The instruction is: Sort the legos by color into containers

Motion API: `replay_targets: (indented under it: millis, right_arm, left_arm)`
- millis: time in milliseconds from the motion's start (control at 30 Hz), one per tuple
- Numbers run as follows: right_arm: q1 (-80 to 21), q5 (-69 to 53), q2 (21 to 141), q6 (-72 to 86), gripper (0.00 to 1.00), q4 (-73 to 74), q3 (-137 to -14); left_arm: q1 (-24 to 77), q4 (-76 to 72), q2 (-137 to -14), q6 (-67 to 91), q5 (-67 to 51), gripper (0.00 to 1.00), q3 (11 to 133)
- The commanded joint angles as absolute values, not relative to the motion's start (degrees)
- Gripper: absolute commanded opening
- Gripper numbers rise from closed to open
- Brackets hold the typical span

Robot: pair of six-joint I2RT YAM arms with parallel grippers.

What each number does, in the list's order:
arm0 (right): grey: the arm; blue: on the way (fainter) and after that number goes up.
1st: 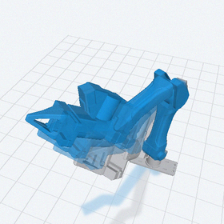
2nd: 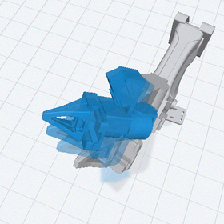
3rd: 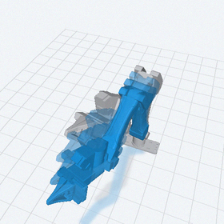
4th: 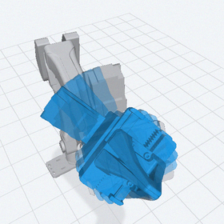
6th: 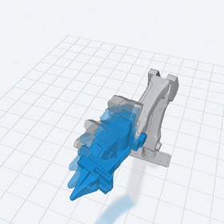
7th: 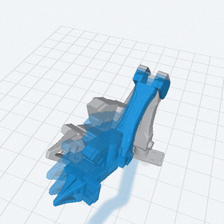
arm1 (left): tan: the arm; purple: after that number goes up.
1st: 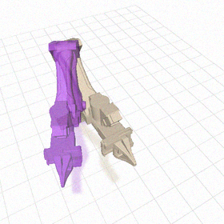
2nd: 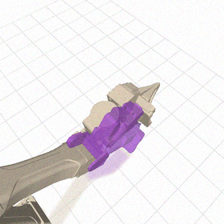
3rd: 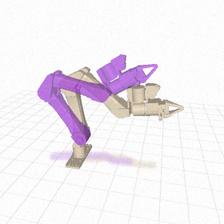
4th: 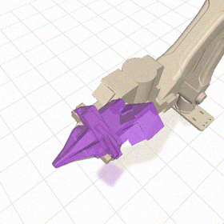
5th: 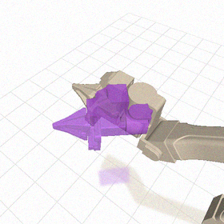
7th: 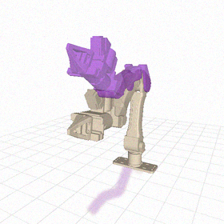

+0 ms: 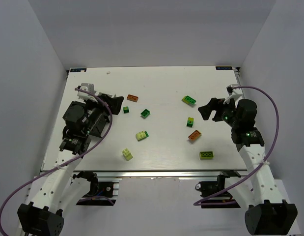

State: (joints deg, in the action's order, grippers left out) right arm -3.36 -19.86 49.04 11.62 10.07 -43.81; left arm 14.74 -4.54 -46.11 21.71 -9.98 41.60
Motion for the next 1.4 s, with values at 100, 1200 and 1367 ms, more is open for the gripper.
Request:
replay_targets:
  millis: [100, 1200, 1367]
  right_arm:
    - [-3.3, -23.5, 44.6, 7.1, 0.9, 3.6, -41.5]
    - [-31.1, -23.0, 53.7, -26.3, 0.74, 17.5, -40.8]
    - [-31.7, -22.9, 52.5, -26.2, 0.74, 17.1, -40.4]
  left_arm:
    - [14.6, -4.7, -45.8, 22.8, -10.1, 0.96, 42.0]
    - [14.7, 17.9, -42.4, 34.7, 19.4, 0.7, 42.7]
    - [14.6, 30.4, -45.8, 42.7, 33.0, 0.8, 44.9]
